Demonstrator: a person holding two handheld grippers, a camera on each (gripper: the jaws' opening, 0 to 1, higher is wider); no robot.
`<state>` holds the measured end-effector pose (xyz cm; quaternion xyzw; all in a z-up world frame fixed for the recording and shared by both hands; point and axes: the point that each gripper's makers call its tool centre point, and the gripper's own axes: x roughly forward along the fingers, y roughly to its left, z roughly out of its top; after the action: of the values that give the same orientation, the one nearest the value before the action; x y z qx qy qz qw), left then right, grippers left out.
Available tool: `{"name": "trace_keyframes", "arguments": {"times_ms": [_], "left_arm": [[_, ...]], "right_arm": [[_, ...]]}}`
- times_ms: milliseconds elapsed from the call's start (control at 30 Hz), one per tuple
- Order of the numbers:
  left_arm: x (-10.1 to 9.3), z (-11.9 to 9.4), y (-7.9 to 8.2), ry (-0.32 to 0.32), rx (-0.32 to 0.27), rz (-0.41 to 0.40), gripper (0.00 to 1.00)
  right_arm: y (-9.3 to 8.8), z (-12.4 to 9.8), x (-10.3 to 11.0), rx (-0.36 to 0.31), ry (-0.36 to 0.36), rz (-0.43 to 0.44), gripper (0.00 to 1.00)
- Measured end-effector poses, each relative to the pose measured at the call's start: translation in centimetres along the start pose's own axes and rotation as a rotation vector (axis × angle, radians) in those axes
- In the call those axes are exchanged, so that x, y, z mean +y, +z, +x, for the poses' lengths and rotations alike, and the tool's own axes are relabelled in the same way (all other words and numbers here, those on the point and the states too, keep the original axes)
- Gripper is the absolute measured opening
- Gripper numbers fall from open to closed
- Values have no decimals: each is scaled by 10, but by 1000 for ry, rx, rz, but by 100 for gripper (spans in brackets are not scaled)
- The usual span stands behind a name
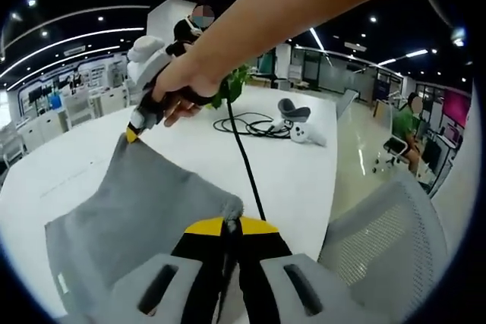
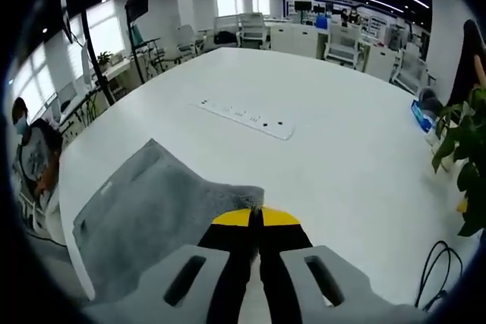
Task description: Fold the towel on the table until its edges align and the towel forms a compact rectangular stack.
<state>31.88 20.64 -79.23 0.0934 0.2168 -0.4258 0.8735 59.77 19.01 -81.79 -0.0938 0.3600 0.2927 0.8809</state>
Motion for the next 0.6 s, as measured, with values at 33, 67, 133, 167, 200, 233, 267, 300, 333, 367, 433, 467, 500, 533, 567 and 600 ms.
{"name": "trace_keyframes", "arguments": {"times_ms": [33,67,133,167,200,233,267,300,333,367,433,467,500,533,567,600], "left_arm": [[2,-2,1,9,-11,6,5],[3,-4,2,11,-17,10,5],[6,-9,1,16,-20,4,5],[8,-11,1,20,-26,7,5],[9,-13,1,23,-30,7,5],[10,-15,1,26,-35,7,5],[12,-17,2,28,-39,6,5],[13,-18,2,29,-42,6,5],[15,-20,1,31,-43,6,5],[16,-22,1,32,-43,7,5],[19,-26,1,40,-47,6,5],[20,-29,1,45,-51,3,5],[21,-30,2,47,-54,1,5],[22,-32,2,51,-60,-6,5],[22,-34,2,53,-62,-9,5],[23,-36,2,57,-64,-9,5]], "right_arm": [[1,0,2,-1,0,-4,0],[2,-1,4,-2,0,-6,0],[5,-2,7,-3,0,-7,0],[6,-3,7,-3,-1,-7,0],[7,-3,8,-5,-1,-6,0],[8,-3,9,-5,-1,-7,0],[10,-4,11,-5,-3,-9,0],[11,-4,11,-4,-4,-8,0],[13,-4,12,-5,-7,-2,0],[14,-5,13,-6,-8,1,0],[16,-6,18,-4,-10,-5,0],[18,-6,19,-4,-9,-7,0],[20,-6,21,-6,-10,-8,0],[21,-6,21,-6,-10,-8,0],[23,-7,22,-5,-11,-6,0],[24,-7,23,-5,-12,-5,0]]}}
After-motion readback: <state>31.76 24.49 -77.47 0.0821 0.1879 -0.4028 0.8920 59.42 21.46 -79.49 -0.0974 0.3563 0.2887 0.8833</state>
